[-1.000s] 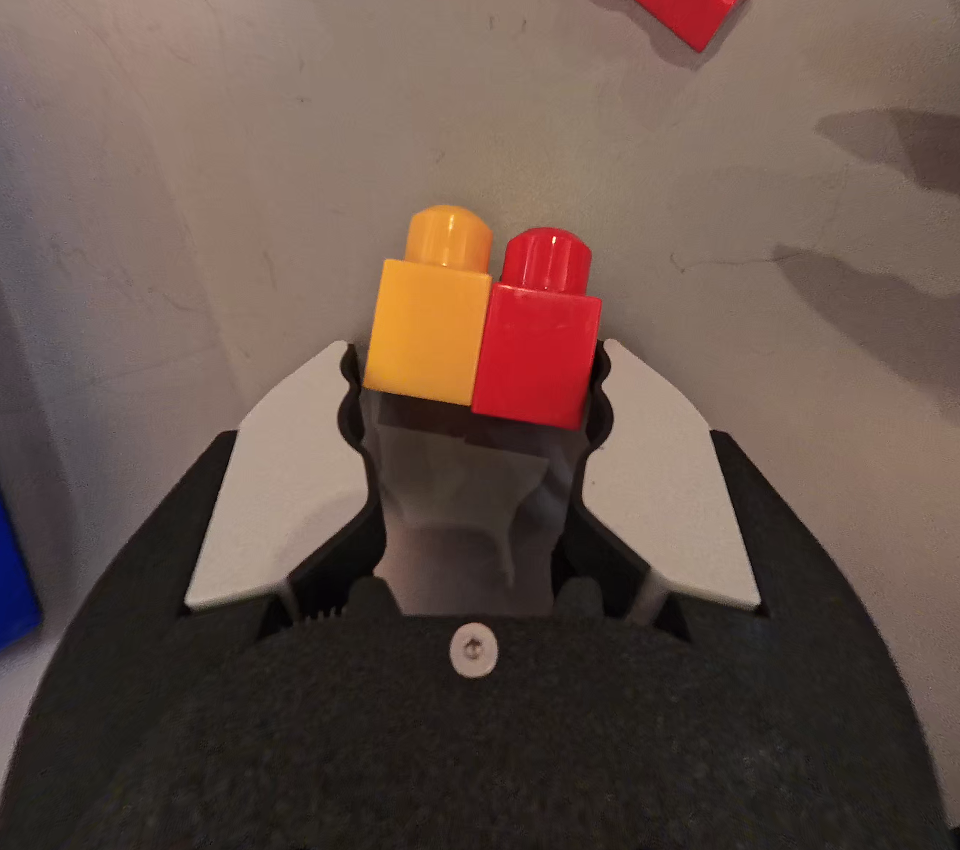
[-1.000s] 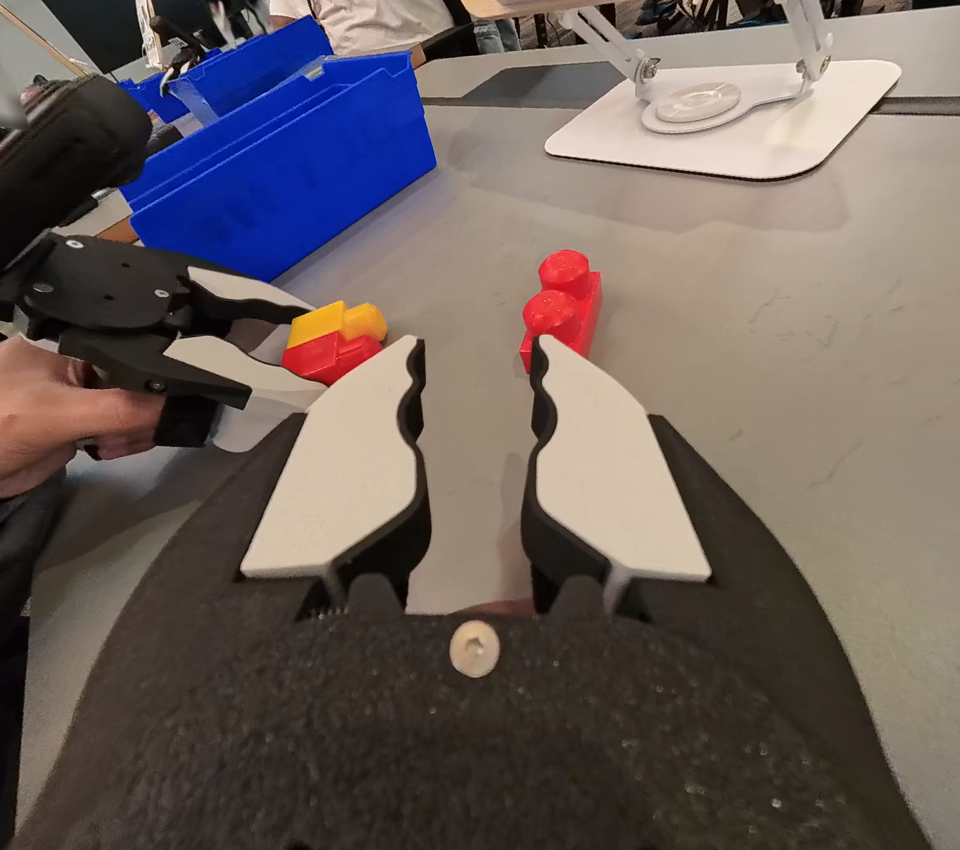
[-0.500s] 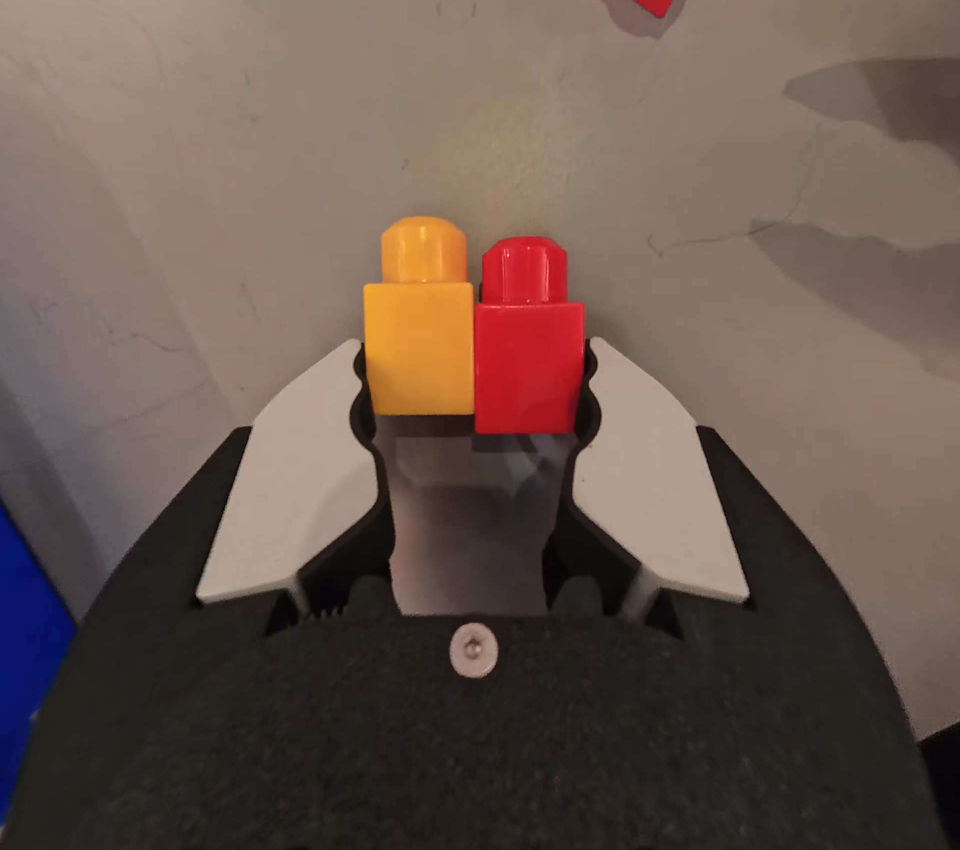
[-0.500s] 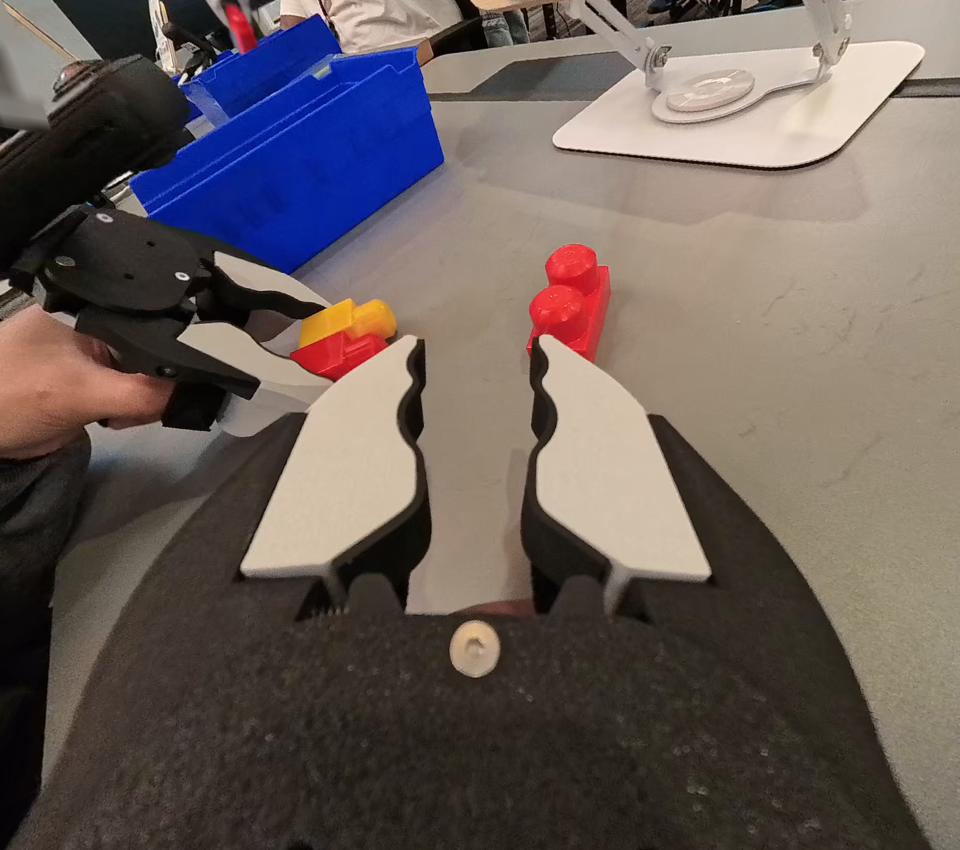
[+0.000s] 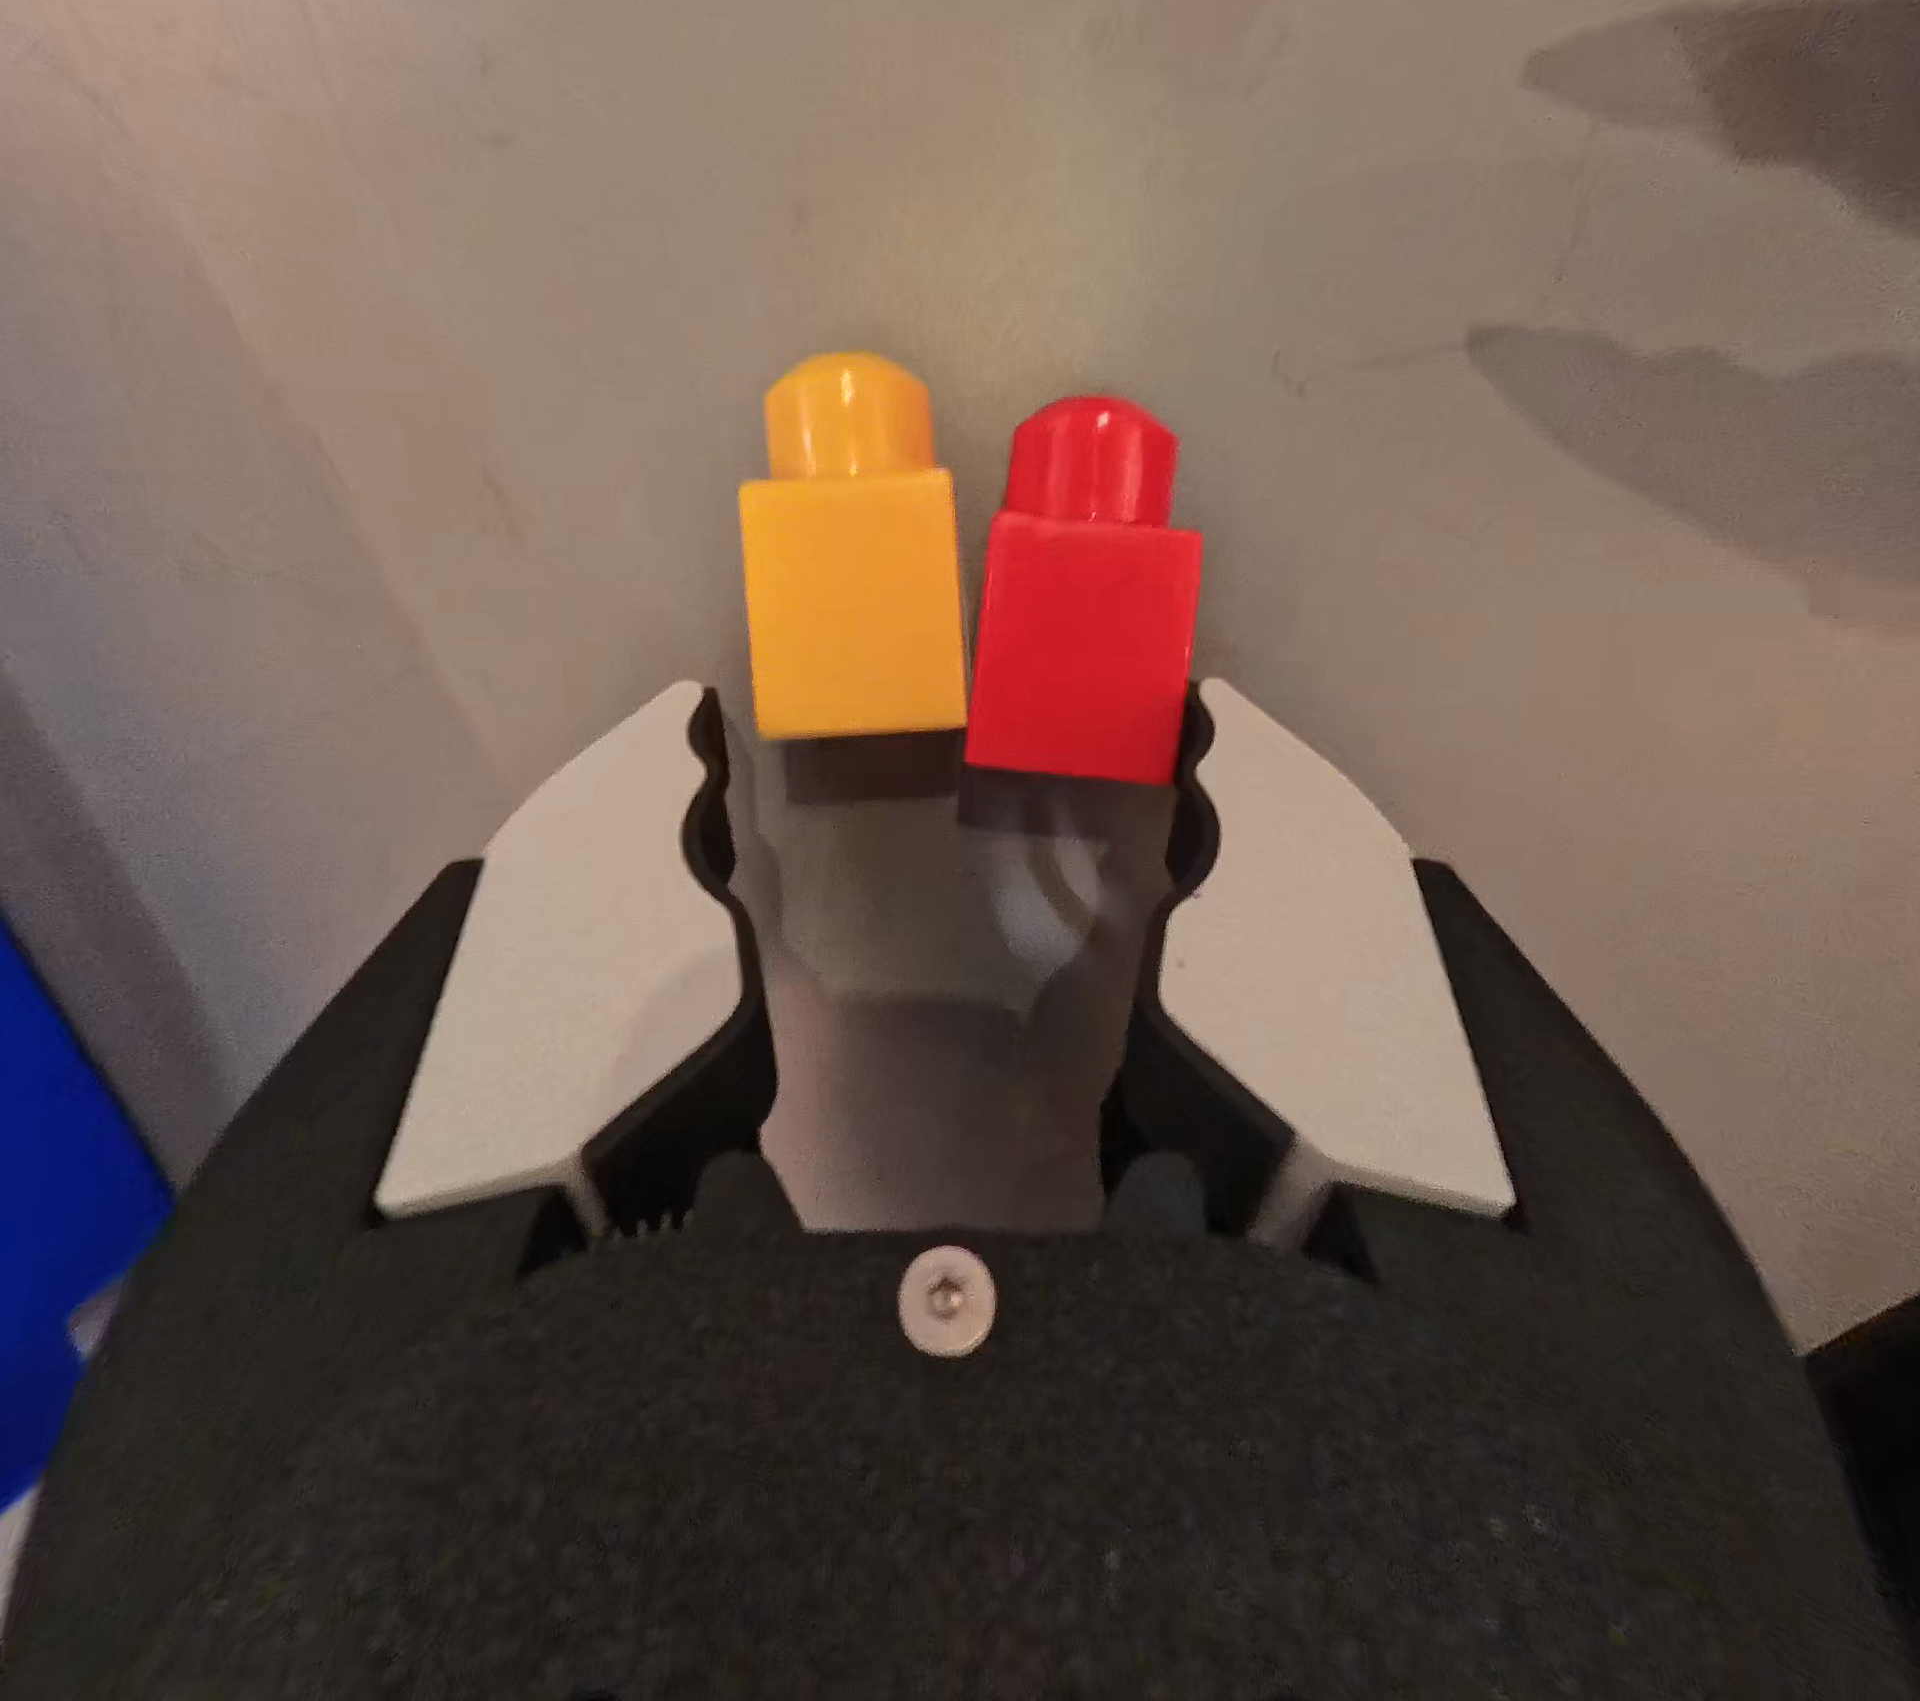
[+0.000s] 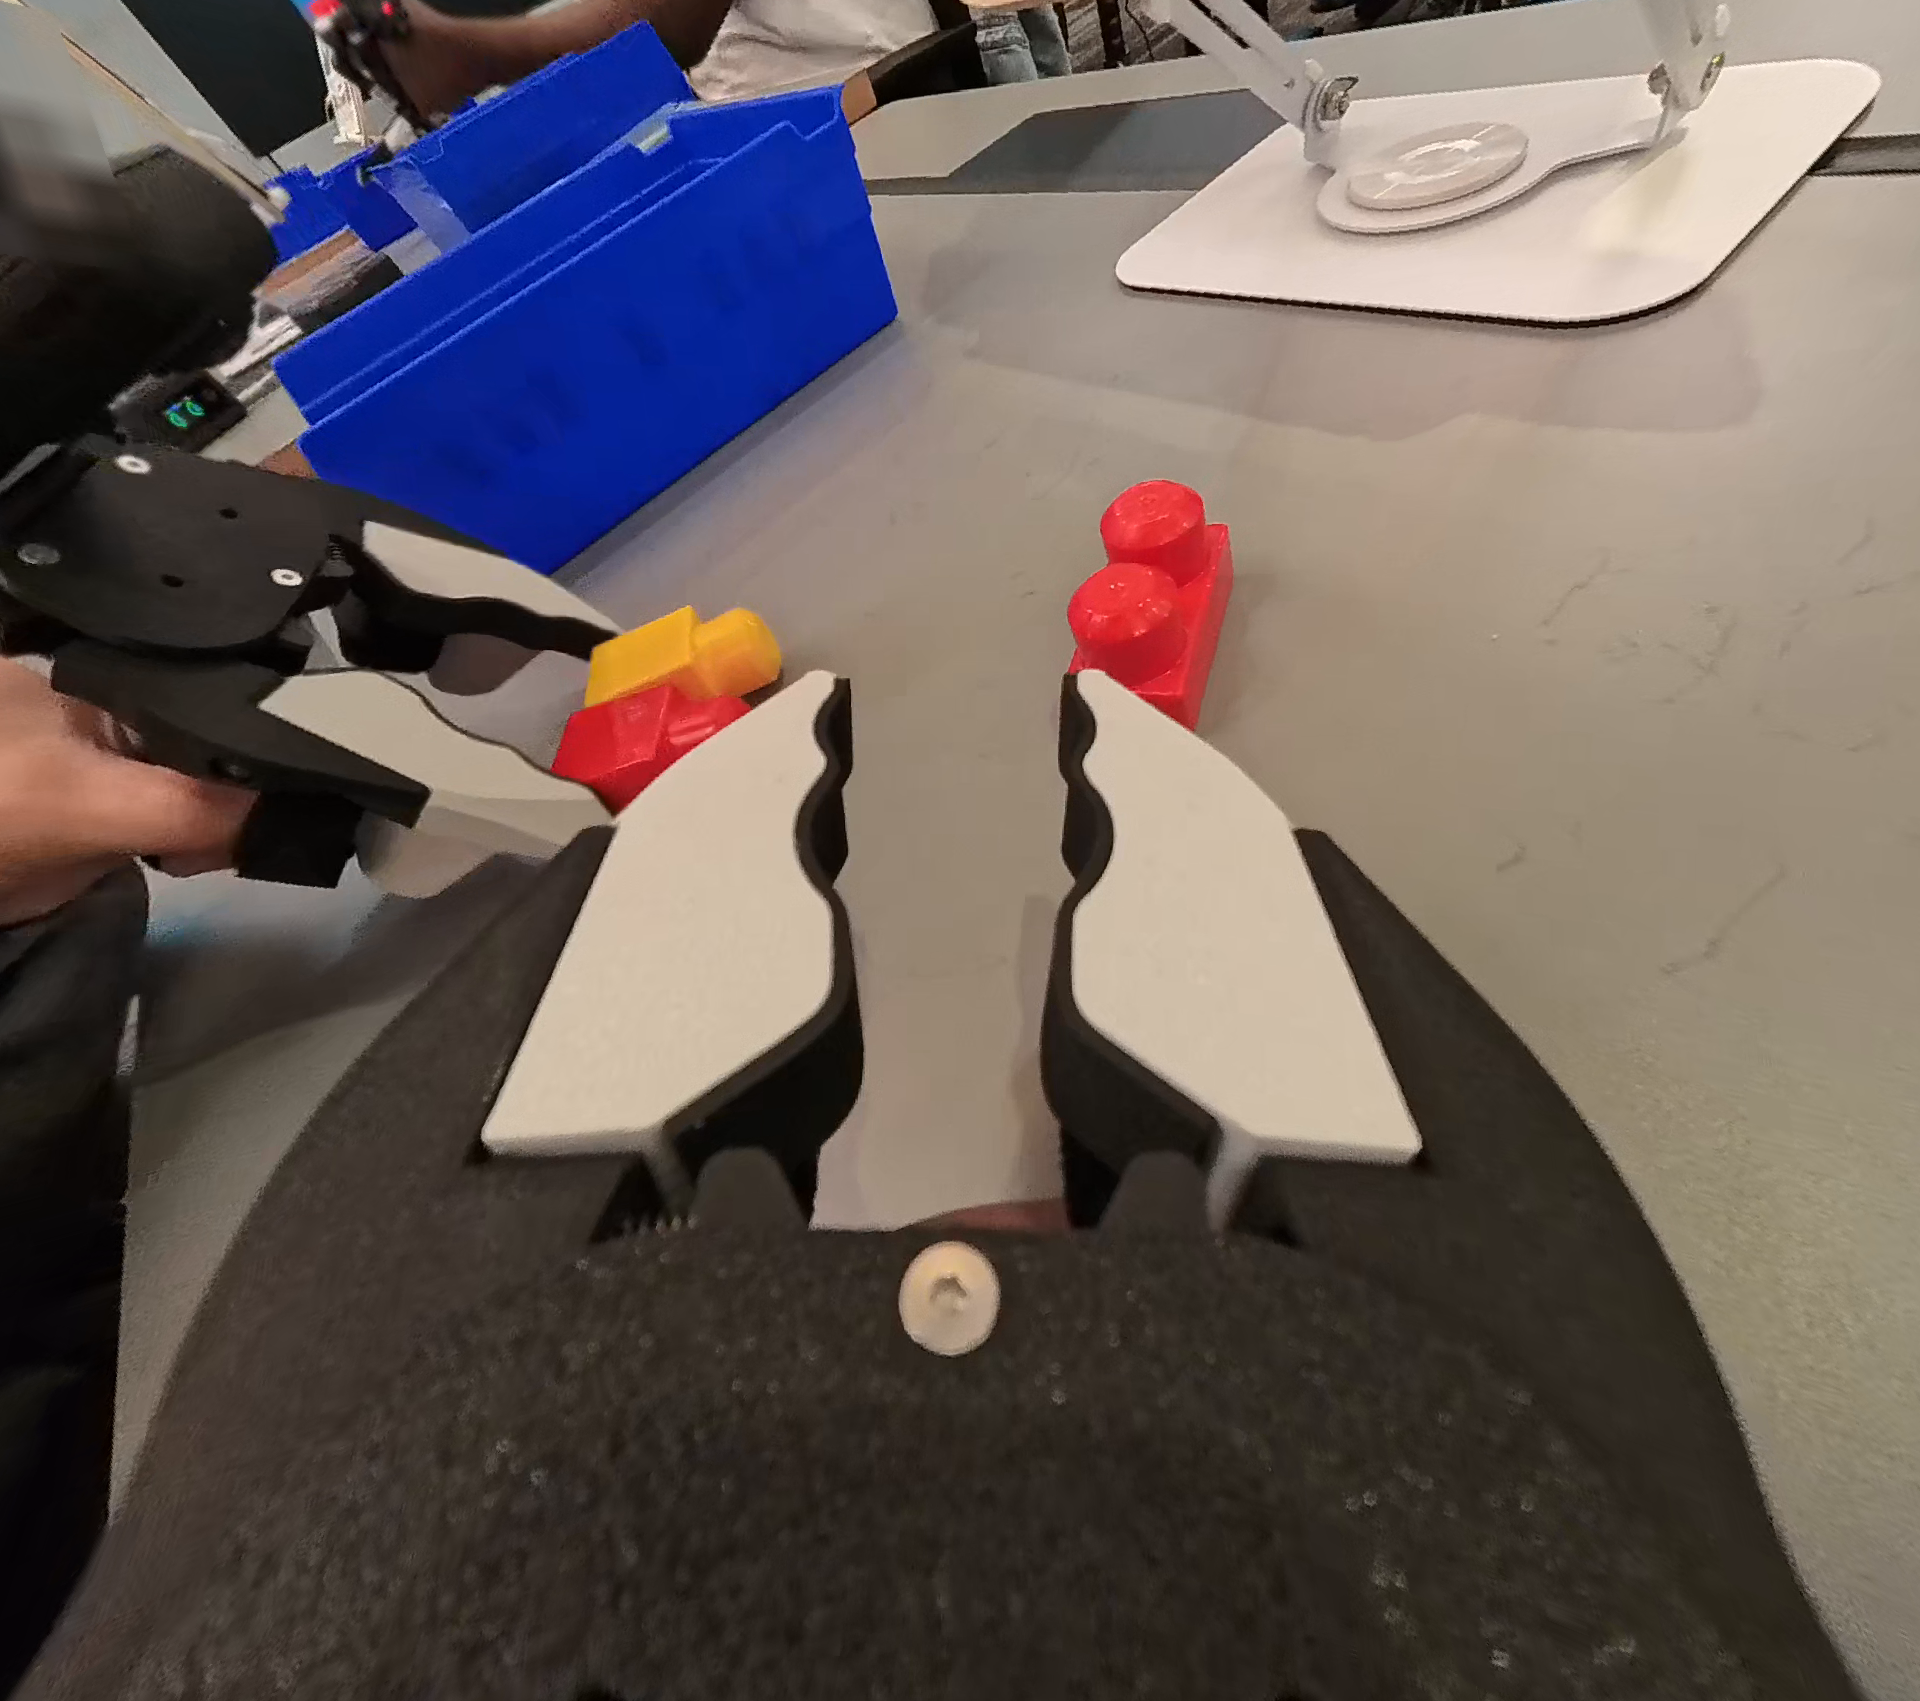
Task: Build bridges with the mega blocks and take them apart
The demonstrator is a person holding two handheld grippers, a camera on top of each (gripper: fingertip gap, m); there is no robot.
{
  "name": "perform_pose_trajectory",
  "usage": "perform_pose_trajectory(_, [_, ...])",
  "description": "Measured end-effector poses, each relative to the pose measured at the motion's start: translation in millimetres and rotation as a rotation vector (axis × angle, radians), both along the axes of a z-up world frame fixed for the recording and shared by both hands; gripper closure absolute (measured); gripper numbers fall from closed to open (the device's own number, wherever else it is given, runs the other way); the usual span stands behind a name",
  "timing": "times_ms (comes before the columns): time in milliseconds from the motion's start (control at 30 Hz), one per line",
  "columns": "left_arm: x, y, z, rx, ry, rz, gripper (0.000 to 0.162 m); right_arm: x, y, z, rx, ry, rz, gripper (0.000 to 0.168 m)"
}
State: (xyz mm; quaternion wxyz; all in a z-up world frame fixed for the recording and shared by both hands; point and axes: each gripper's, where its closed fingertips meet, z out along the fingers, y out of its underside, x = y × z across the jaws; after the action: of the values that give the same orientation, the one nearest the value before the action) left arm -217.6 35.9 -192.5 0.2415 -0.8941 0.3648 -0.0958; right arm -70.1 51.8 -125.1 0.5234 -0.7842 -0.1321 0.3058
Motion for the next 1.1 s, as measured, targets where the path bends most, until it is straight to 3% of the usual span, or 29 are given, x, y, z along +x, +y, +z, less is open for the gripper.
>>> perform_pose_trajectory(367, [0,8,-3,0.023,0.017,0.032,0.082,-1,0,-1,-0.01,0.005,0.007,0.13])
perform_pose_trajectory(700, [11,8,7,-0.015,-0.021,0.024,0.067,-3,-1,-2,-0.017,0.002,0.021,0.13])
perform_pose_trajectory(833, [16,12,4,-0.014,-0.003,0.018,0.071,-3,0,-2,-0.019,0.011,0.019,0.13])
perform_pose_trajectory(933, [15,12,2,-0.026,0.012,0.017,0.087,-2,0,-2,-0.023,0.016,0.018,0.13])
perform_pose_trajectory(1100, [12,12,2,-0.034,0.019,0.008,0.087,-3,0,-3,-0.026,0.012,0.02,0.13])
